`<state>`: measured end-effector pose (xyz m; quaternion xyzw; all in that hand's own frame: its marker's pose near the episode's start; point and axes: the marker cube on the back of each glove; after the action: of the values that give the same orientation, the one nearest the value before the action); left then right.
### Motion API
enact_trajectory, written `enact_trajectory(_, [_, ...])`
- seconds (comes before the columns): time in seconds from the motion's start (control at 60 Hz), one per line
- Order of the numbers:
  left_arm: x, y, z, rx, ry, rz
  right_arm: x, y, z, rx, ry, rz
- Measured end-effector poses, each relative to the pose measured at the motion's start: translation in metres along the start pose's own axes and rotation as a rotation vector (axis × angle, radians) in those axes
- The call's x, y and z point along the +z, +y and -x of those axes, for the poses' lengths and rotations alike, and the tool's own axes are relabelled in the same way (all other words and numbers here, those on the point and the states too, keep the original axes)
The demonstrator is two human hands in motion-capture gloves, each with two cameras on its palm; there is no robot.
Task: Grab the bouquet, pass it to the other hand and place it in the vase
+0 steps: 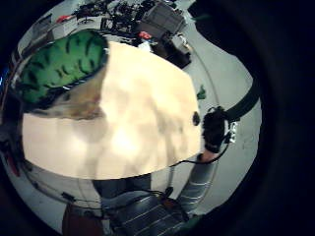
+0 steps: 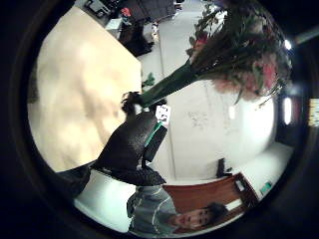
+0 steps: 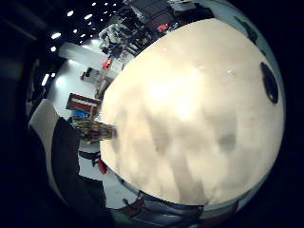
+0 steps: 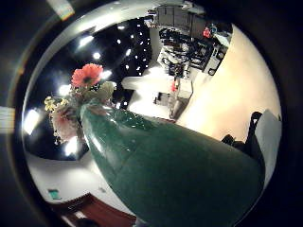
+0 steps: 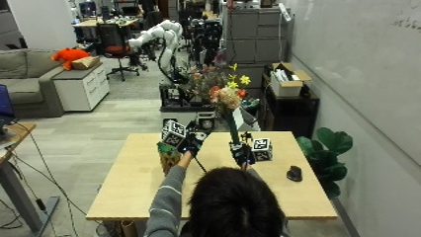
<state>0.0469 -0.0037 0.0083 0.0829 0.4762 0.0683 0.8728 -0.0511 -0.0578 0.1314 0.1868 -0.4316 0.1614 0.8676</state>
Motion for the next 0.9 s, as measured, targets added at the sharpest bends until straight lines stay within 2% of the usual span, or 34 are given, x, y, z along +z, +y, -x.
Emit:
enact_trajectory(0.033, [0.003, 0.001, 0.0, -0.052, 0.007, -0.01, 0.009, 0.005, -0.001, 0.082, -0.018, 0.025])
enact_trajectory(0.067, [0.008, 0.001, 0.0, -0.094, 0.012, -0.013, 0.015, 0.014, 0.007, 0.088, -0.091, 0.065])
enact_trajectory(0.1, [0.016, -0.003, 0.001, -0.096, 0.047, 0.0, 0.018, 0.022, 0.016, 0.04, -0.152, 0.08])
enact_trajectory(0.167, [0.026, 0.004, -0.017, -0.017, 0.175, 0.026, 0.025, 0.034, 0.028, 0.003, -0.256, 0.106])
enact_trajectory(0.183, [0.03, -0.001, -0.014, -0.024, 0.186, 0.015, 0.028, 0.037, 0.033, -0.02, -0.31, 0.126])
enact_trajectory(0.217, [0.043, -0.017, 0.001, -0.087, 0.187, -0.015, 0.036, 0.038, 0.037, -0.024, -0.373, 0.157])
enact_trajectory(0.267, [0.053, -0.024, 0.006, -0.159, 0.223, -0.042, 0.041, 0.041, 0.033, 0.08, -0.328, 0.164])
enact_trajectory(0.317, [0.056, -0.021, -0.001, -0.177, 0.261, -0.062, 0.043, 0.044, 0.026, 0.133, -0.237, 0.128])
enact_trajectory(0.35, [0.06, -0.024, 0.0, -0.169, 0.258, -0.086, 0.043, 0.048, 0.033, 0.077, -0.268, 0.123])
enact_trajectory(0.383, [0.062, -0.025, -0.002, -0.15, 0.239, -0.113, 0.041, 0.057, 0.05, -0.039, -0.384, 0.151])
enact_trajectory(0.433, [0.058, -0.013, -0.02, -0.099, 0.22, -0.145, 0.039, 0.065, 0.067, -0.166, -0.505, 0.163])
enact_trajectory(0.467, [0.049, 0.007, -0.045, -0.047, 0.229, -0.159, 0.042, 0.065, 0.067, -0.179, -0.486, 0.147])
enact_trajectory(0.517, [0.043, 0.021, -0.065, -0.006, 0.235, -0.179, 0.052, 0.061, 0.048, -0.046, -0.325, 0.108])
enact_trajectory(0.55, [0.046, 0.017, -0.064, -0.015, 0.222, -0.197, 0.058, 0.062, 0.043, 0.044, -0.284, 0.119])
enact_trajectory(0.583, [0.05, 0.014, -0.063, -0.029, 0.213, -0.207, 0.062, 0.067, 0.047, 0.061, -0.31, 0.142])
enact_trajectory(0.667, [0.062, -0.001, -0.05, -0.077, 0.171, -0.213, 0.065, 0.081, 0.073, -0.14, -0.462, 0.165])
enact_trajectory(0.783, [0.068, -0.018, -0.037, -0.069, 0.023, -0.316, 0.078, 0.091, 0.076, -0.107, -0.427, 0.178])
enact_trajectory(0.833, [0.066, -0.017, -0.04, -0.061, -0.007, -0.344, 0.087, 0.094, 0.071, -0.021, -0.387, 0.2])
enact_trajectory(0.9, [0.063, -0.019, -0.04, -0.061, -0.011, -0.395, 0.105, 0.087, 0.049, 0.155, -0.23, 0.187])
